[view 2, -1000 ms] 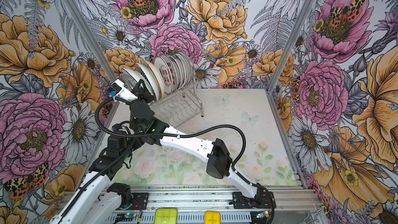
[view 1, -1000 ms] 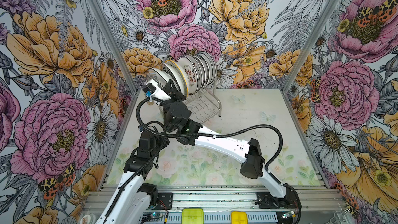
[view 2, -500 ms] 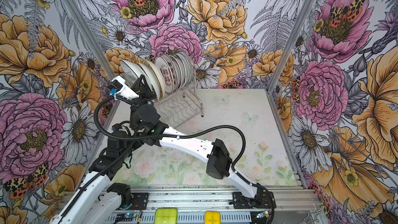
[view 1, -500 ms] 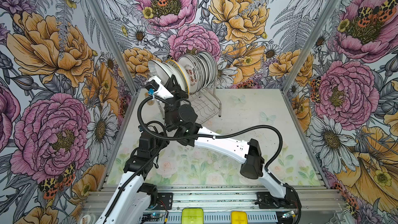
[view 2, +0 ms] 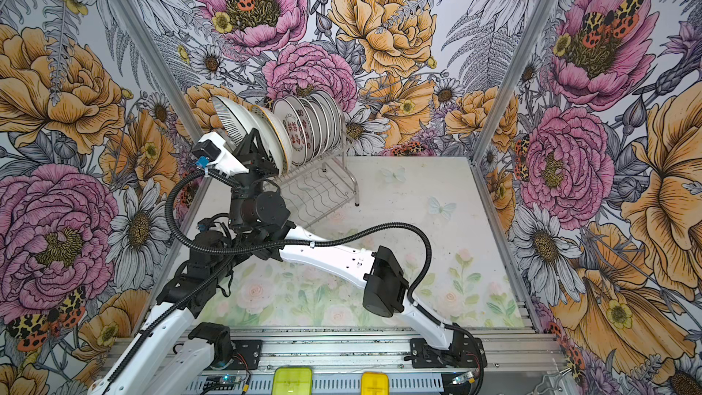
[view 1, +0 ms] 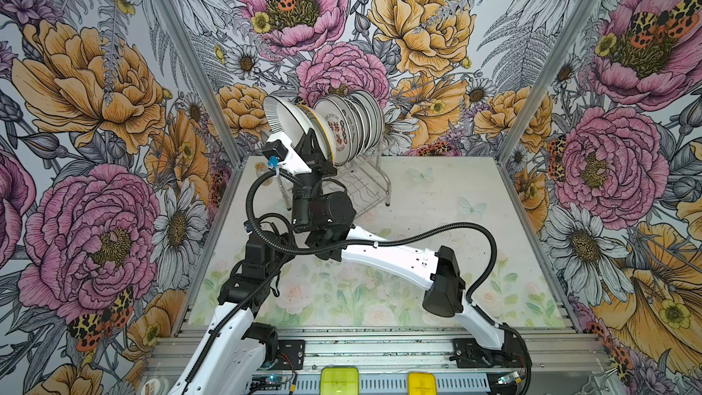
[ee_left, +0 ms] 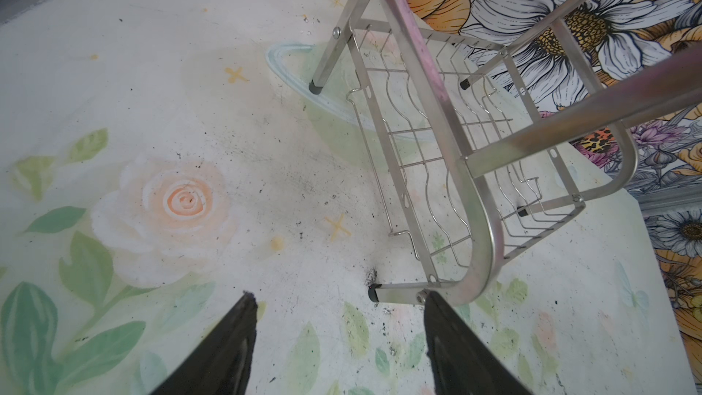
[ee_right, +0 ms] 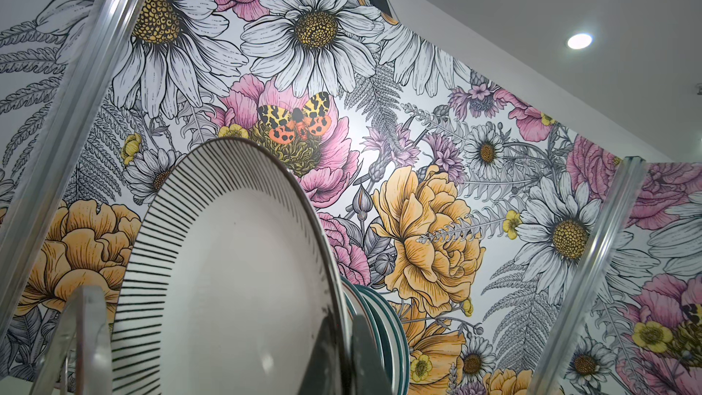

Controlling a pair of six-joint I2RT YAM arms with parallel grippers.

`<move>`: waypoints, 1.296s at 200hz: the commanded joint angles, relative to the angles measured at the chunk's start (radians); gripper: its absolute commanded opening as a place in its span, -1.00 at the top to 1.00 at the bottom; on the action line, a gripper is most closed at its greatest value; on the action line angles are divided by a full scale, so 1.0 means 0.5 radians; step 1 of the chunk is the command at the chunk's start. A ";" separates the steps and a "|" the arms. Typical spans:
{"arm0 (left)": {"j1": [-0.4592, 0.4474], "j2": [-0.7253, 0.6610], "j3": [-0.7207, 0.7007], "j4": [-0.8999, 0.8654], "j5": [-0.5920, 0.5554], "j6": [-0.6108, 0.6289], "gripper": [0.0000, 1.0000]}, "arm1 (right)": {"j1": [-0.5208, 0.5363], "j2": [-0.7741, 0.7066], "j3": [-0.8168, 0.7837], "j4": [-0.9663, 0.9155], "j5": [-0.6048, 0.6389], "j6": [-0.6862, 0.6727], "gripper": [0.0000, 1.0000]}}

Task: Unload the plates from the dish rack
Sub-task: Pick up the plate from the dish rack.

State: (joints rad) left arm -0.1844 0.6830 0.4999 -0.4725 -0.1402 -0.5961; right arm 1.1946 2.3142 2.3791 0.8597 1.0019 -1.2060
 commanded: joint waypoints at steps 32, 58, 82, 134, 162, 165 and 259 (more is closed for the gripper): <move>0.017 0.030 0.019 0.056 0.027 -0.001 -0.36 | 0.020 -0.075 0.076 0.368 -0.138 -0.035 1.00; 0.015 0.034 0.033 0.056 0.029 -0.001 -0.36 | 0.036 -0.116 0.070 0.403 -0.136 -0.047 1.00; 0.011 0.016 0.039 0.055 0.032 -0.001 -0.36 | 0.070 -0.200 -0.027 0.417 -0.146 0.005 1.00; -0.002 -0.015 0.053 0.055 0.089 -0.011 -0.37 | 0.135 -0.337 -0.180 0.474 -0.137 0.047 1.00; -0.011 -0.017 0.074 0.055 0.164 -0.017 -0.36 | 0.146 -0.445 -0.359 0.574 -0.117 0.041 1.00; -0.014 -0.019 0.076 0.053 0.168 -0.018 -0.36 | 0.147 -0.462 -0.384 0.584 -0.113 0.041 1.00; -0.099 -0.071 0.129 0.036 0.183 -0.010 -0.36 | 0.148 -0.887 -0.943 0.731 -0.065 0.137 1.00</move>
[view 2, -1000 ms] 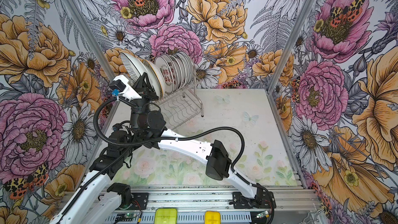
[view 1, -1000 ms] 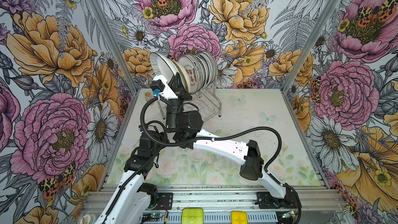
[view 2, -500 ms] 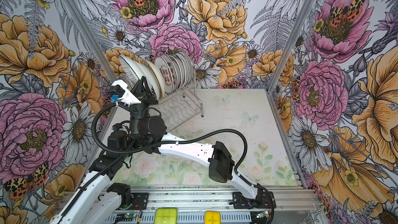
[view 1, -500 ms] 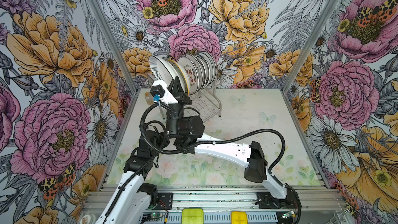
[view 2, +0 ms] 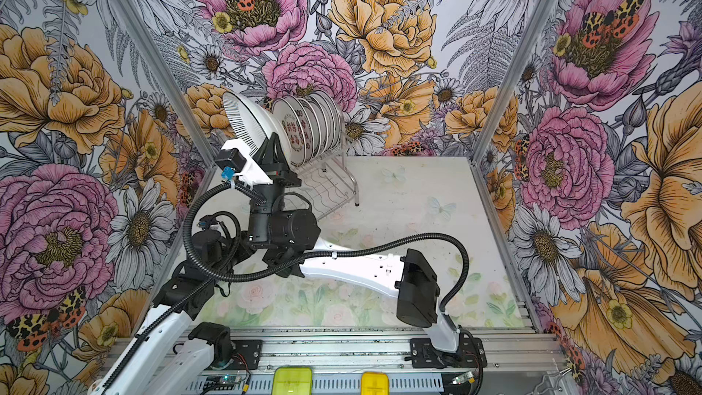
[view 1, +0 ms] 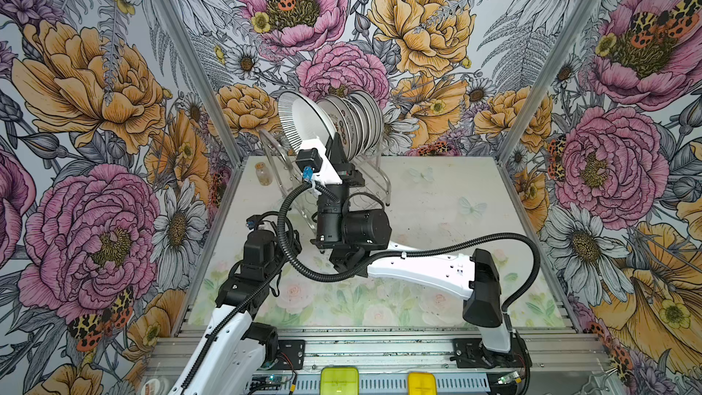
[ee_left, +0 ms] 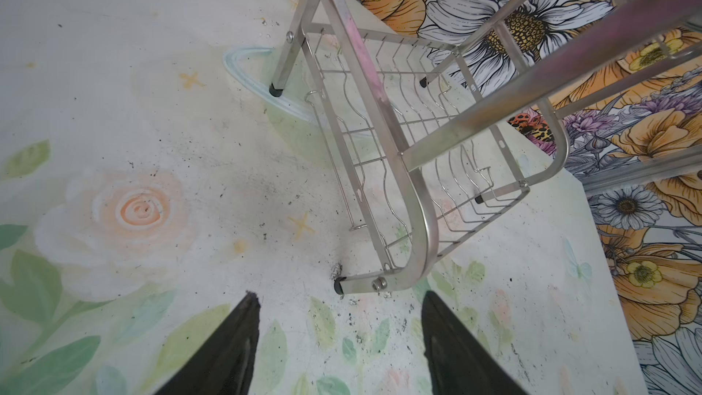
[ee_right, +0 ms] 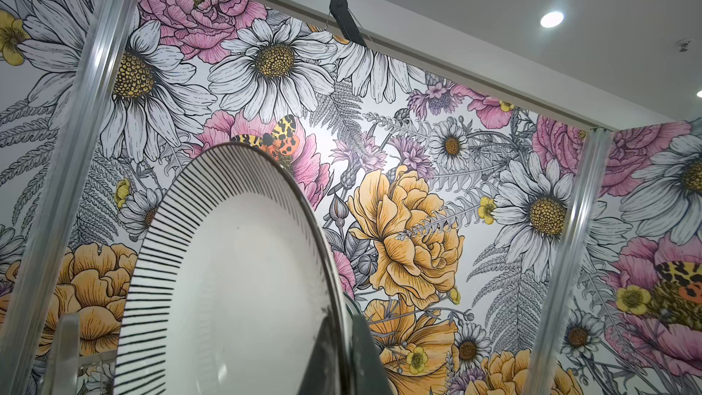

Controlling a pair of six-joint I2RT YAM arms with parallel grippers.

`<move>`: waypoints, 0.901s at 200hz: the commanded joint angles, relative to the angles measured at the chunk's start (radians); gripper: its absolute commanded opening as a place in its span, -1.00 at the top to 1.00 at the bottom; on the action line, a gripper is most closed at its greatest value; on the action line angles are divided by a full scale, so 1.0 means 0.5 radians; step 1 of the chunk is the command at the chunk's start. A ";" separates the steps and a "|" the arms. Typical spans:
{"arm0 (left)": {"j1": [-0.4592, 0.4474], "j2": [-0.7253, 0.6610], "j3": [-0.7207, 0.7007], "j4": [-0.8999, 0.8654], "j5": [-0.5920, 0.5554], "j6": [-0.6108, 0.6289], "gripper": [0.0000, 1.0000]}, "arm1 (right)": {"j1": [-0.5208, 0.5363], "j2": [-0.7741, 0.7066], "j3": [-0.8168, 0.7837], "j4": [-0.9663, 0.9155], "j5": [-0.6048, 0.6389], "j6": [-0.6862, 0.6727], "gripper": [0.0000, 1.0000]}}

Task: Unload the plates from the dish rack
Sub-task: Pick up the plate from the dish rack, then place the plate at the middle-right of the table.

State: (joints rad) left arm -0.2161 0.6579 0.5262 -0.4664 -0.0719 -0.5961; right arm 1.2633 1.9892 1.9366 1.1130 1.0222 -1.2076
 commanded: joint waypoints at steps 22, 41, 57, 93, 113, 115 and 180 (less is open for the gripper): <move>-0.075 -0.019 0.091 0.019 0.046 -0.016 -0.36 | 0.011 -0.357 -0.221 0.225 -0.076 0.199 1.00; -0.120 -0.021 0.102 0.015 0.047 -0.011 -0.36 | 0.008 -0.499 -0.386 0.214 -0.032 0.281 1.00; -0.171 -0.016 0.113 0.011 0.068 0.002 -0.35 | 0.008 -0.678 -0.611 0.202 0.010 0.404 1.00; -0.327 -0.022 0.131 -0.003 0.049 0.011 -0.35 | -0.034 -1.197 -1.121 -0.010 0.192 0.797 1.00; -0.430 -0.017 0.163 0.000 0.037 -0.001 -0.35 | -0.063 -1.538 -1.374 -0.273 0.301 1.029 1.00; -0.441 -0.015 0.169 -0.002 0.037 -0.001 -0.35 | -0.065 -1.572 -1.398 -0.300 0.316 1.050 1.00; -0.909 0.133 0.309 0.019 -0.180 -0.024 -0.35 | -0.015 -2.260 -1.990 -0.604 0.796 1.208 1.00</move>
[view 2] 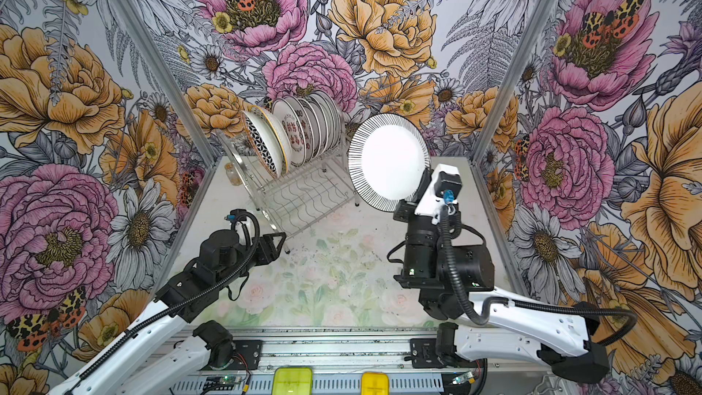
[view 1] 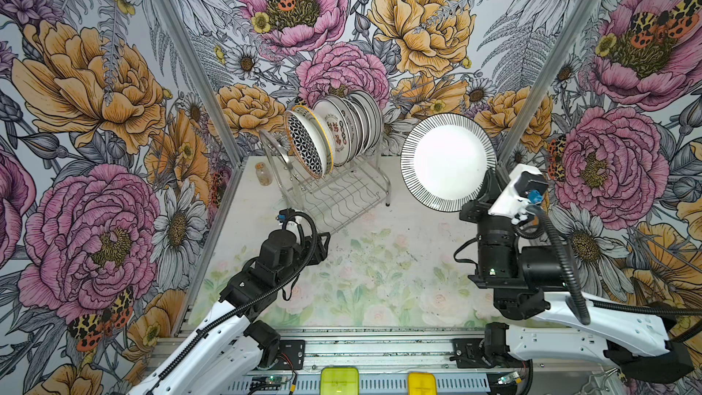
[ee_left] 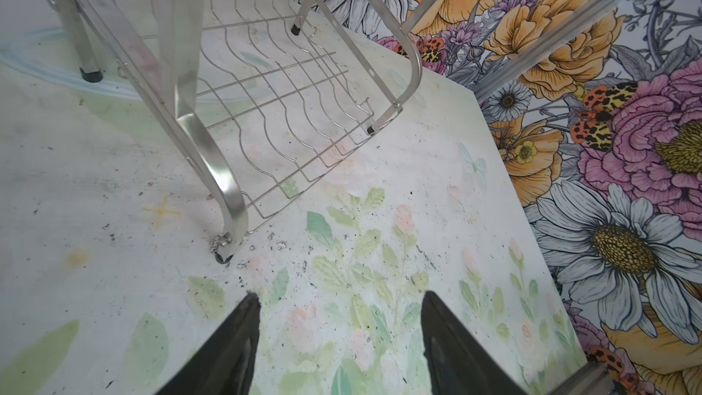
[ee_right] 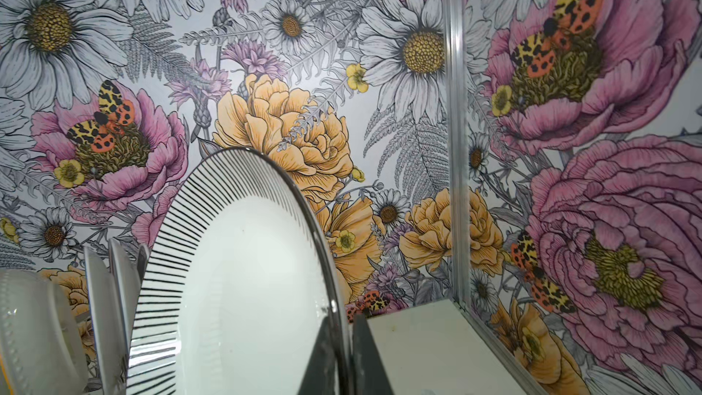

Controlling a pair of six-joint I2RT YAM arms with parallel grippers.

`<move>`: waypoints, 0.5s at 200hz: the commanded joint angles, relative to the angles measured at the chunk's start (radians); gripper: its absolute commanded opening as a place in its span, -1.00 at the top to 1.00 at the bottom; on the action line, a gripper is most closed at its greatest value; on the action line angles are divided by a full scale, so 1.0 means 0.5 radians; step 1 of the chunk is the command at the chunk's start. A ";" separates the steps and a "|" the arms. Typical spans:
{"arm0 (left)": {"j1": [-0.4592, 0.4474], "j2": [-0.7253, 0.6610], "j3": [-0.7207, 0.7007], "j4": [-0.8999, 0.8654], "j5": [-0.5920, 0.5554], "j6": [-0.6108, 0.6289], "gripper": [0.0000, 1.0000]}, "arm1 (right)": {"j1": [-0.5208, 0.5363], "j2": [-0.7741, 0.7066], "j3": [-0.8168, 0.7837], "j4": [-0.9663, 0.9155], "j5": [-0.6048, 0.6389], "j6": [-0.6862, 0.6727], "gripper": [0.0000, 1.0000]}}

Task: Unload the plates from the dish rack
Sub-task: Place the plate at the middle-right of the table.

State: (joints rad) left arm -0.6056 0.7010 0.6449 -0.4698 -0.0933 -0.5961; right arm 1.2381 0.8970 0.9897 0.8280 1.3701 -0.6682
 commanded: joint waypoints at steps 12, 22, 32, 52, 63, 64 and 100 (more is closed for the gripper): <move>-0.196 0.097 0.095 0.040 -0.171 -0.032 -0.35 | 0.060 -0.132 -0.149 -0.036 0.181 0.110 1.00; -0.239 0.145 0.120 0.048 -0.190 -0.037 -0.35 | 0.071 -0.169 -0.186 -0.031 0.252 0.101 1.00; -0.278 0.192 0.136 0.060 -0.214 -0.041 -0.35 | 0.072 -0.187 -0.207 -0.030 0.321 0.085 1.00; -0.318 0.282 0.149 0.126 -0.215 -0.037 -0.35 | 0.083 -0.188 -0.220 -0.030 0.413 0.029 1.00; -0.327 0.336 0.155 0.174 -0.205 -0.030 -0.35 | 0.083 -0.167 -0.208 -0.030 0.444 -0.010 1.00; -0.328 0.341 0.155 0.179 -0.203 -0.029 -0.35 | 0.083 -0.168 -0.207 -0.032 0.444 -0.012 1.00; -0.364 0.544 0.210 0.442 -0.044 0.009 -0.35 | 0.077 -0.075 -0.177 -0.030 0.463 -0.035 1.00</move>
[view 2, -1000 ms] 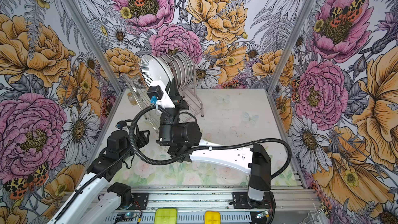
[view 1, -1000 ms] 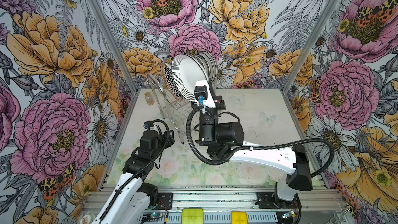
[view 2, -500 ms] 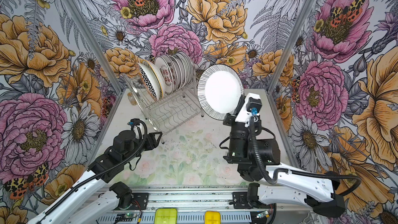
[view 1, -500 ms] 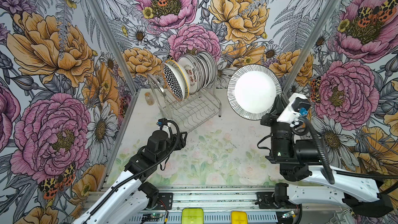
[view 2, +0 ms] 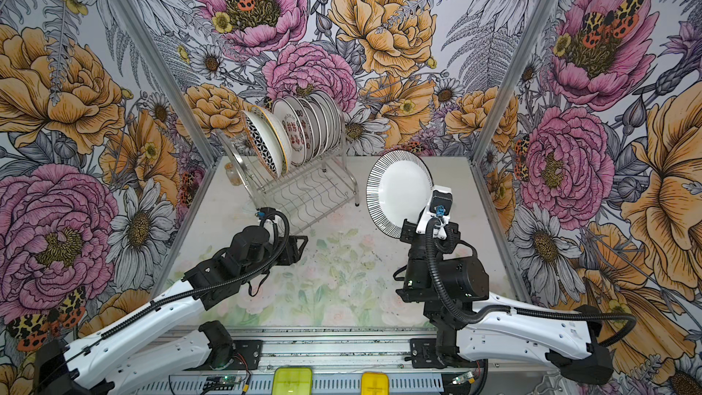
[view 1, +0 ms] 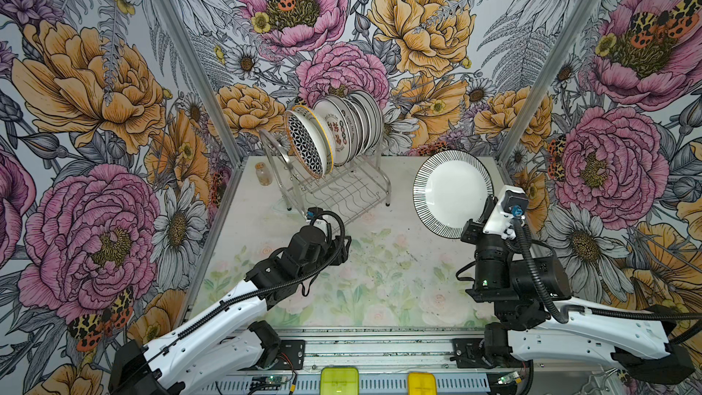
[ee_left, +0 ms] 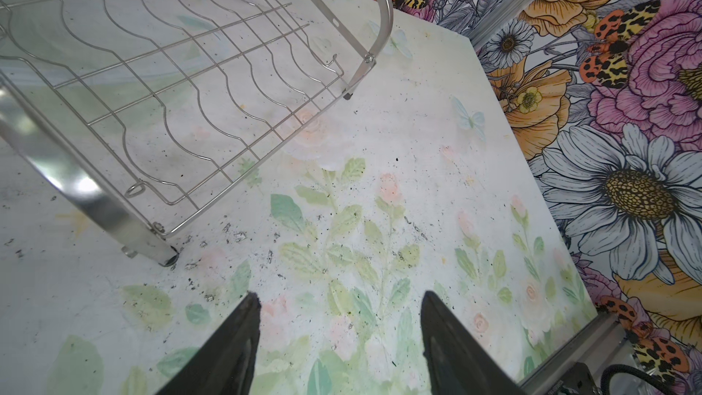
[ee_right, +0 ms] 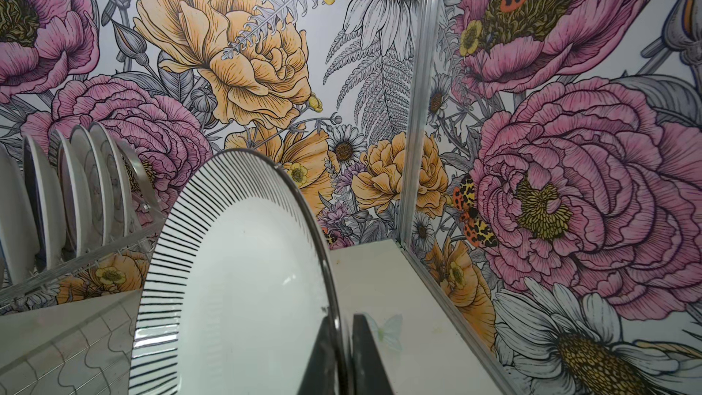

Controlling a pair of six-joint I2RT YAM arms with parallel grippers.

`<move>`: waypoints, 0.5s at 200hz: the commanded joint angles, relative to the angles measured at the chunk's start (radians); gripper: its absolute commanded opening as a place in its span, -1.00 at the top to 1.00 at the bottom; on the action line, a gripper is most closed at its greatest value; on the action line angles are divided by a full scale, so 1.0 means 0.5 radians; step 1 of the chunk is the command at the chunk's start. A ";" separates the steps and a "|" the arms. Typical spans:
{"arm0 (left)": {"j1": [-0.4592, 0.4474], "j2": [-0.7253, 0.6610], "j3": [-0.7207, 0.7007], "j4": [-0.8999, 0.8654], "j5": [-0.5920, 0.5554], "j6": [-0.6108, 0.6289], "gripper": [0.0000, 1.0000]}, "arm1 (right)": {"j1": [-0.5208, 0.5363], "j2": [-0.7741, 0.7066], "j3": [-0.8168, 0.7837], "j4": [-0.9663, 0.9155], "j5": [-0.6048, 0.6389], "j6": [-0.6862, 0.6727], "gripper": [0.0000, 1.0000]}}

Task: Unload the plates from the dish rack
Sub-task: Place the plate at the middle-right of the table.

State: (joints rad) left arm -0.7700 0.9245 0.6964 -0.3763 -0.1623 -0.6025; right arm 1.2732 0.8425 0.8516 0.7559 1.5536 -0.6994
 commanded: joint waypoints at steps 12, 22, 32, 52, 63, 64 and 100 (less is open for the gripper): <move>-0.040 0.178 0.169 0.348 0.197 0.029 -0.35 | 0.004 0.091 0.125 0.113 0.094 0.037 1.00; -0.048 0.245 0.226 0.417 0.300 0.032 -0.35 | 0.005 0.142 0.144 0.117 0.087 0.057 1.00; -0.052 0.295 0.272 0.511 0.438 0.020 -0.35 | 0.003 0.184 0.166 0.117 0.084 0.072 1.00; -0.048 0.341 0.330 0.705 0.708 -0.042 -0.35 | 0.003 0.254 0.214 0.117 0.084 0.095 1.00; -0.041 0.349 0.340 0.796 0.814 -0.086 -0.36 | 0.004 0.285 0.230 0.117 0.084 0.099 1.00; -0.040 0.351 0.342 0.800 0.822 -0.091 -0.36 | 0.003 0.288 0.230 0.117 0.084 0.102 1.00; 0.061 0.381 0.280 1.114 1.118 -0.281 -0.37 | 0.014 0.346 0.237 0.118 0.093 0.150 1.00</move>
State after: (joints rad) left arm -0.7750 1.1049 0.8436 0.0231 0.2371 -0.6659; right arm 1.2732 1.0183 0.9089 0.7509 1.5536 -0.6861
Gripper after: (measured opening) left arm 0.682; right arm 0.089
